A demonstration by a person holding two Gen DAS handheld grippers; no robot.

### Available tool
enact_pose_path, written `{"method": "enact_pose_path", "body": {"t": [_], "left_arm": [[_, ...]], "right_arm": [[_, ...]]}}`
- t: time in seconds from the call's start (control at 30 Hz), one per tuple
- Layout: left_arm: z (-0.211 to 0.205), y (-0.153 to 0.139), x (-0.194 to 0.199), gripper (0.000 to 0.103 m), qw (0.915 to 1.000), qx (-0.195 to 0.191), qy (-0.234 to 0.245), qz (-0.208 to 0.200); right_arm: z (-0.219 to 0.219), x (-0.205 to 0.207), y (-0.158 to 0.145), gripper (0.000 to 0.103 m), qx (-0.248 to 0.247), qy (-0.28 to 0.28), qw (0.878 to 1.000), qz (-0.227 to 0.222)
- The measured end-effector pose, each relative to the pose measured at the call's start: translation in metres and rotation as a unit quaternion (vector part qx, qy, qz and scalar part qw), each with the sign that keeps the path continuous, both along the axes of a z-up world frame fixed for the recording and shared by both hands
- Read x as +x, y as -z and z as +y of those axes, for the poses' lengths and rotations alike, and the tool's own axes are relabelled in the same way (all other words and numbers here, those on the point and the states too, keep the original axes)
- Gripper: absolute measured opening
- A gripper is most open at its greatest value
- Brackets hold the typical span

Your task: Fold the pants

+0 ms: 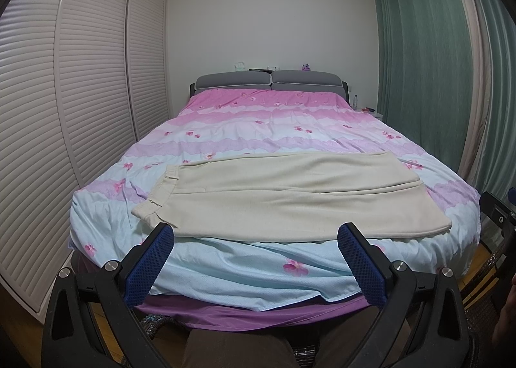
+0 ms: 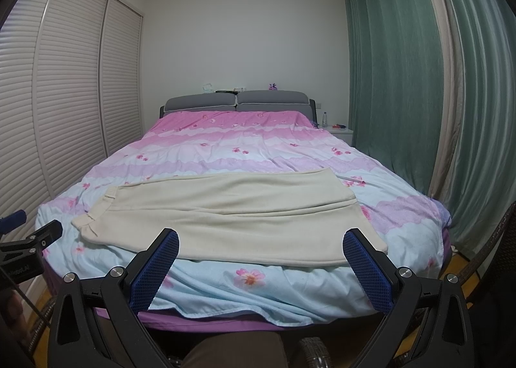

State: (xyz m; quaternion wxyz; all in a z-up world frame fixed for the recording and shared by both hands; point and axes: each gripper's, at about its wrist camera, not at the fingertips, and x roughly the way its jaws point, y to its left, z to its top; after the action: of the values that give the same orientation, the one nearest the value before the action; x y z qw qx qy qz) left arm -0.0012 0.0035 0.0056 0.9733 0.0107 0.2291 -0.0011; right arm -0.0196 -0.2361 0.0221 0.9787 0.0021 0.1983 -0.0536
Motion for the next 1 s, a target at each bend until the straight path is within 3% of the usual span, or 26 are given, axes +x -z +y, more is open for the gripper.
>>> {"method": "enact_pose_path", "body": {"t": [1.0], "left_arm": [[-0.009, 0.005, 0.0, 0.103, 0.9999, 0.008, 0.006, 0.006]], "right_arm": [[-0.004, 0.0, 0.0, 0.103, 0.0, 0.003, 1.0, 0.001]]}}
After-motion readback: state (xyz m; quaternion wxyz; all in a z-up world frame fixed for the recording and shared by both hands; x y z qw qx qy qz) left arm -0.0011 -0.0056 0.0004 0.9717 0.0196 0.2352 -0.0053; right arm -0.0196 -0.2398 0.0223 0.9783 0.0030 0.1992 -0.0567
